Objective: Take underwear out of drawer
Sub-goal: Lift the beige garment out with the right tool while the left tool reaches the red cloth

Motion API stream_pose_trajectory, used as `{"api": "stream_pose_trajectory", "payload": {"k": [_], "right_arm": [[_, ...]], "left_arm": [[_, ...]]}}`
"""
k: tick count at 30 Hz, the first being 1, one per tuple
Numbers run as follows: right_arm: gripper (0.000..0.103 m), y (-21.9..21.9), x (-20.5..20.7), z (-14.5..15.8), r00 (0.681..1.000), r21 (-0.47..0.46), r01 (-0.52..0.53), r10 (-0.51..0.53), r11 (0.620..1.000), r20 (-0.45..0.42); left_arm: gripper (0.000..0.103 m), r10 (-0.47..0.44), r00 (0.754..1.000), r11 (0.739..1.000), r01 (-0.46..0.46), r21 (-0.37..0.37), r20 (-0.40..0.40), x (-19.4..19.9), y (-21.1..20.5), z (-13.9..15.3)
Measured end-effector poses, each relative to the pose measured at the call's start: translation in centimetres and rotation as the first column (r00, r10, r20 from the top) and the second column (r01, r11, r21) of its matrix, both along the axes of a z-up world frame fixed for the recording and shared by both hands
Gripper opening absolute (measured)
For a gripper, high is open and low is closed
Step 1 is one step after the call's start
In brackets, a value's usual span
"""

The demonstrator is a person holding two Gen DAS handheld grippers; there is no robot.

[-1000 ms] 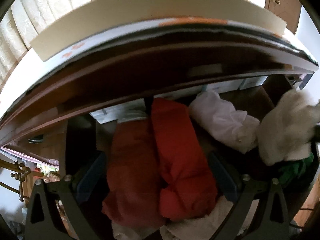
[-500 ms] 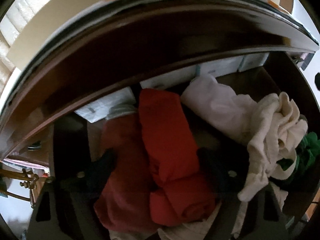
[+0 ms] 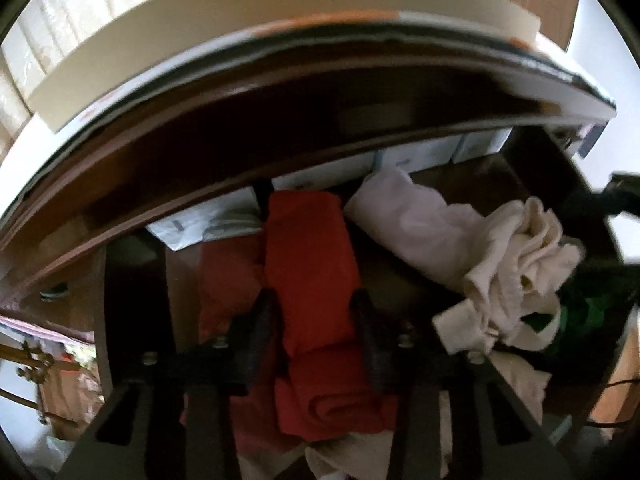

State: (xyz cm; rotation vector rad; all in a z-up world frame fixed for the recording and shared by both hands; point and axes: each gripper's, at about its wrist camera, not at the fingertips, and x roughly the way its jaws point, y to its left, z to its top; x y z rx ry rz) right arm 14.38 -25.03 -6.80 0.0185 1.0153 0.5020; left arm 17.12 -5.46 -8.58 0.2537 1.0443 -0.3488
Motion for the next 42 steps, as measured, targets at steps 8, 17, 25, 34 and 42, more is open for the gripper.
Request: {"api": "stream_pose_trajectory", "payload": {"k": [8,17,25,34,42], "right_arm": [[0.068,3.6,1.6,-3.8,0.994,-0.223,-0.100,0.089,0.970,-0.060],[0.031,0.1,1.2,-2.1,0.997,-0.061,0.013,-0.017,0.998,-0.078],[0.031,-4.2,-1.7,1.9,0.993,0.317,0.117,-0.116,0.941,-0.024],[0.031,-4.9,-3.2,2.9,0.984,0.363,0.167,-0.179,0.917,0.002],[0.031,-5.9,-3.6,4.6,0.972,0.425,0.201,-0.235,0.883,0.029]], "left_arm": [[0.027,-0.006,0.999,1.000,0.007,-0.027,0.044,-1.2,1.5,2.5],[0.053,0.000,1.000,1.000,0.000,-0.007,-0.008,-0.1,-0.3,1.3],[0.069,0.043,0.998,0.997,-0.040,0.068,-0.040,1.3,-0.8,-0.2],[0.040,-0.019,1.000,0.997,0.020,0.077,-0.015,0.8,-1.1,-1.3],[0.021,-0.009,1.000,0.993,0.012,-0.114,0.026,-1.0,2.8,1.7]]}}
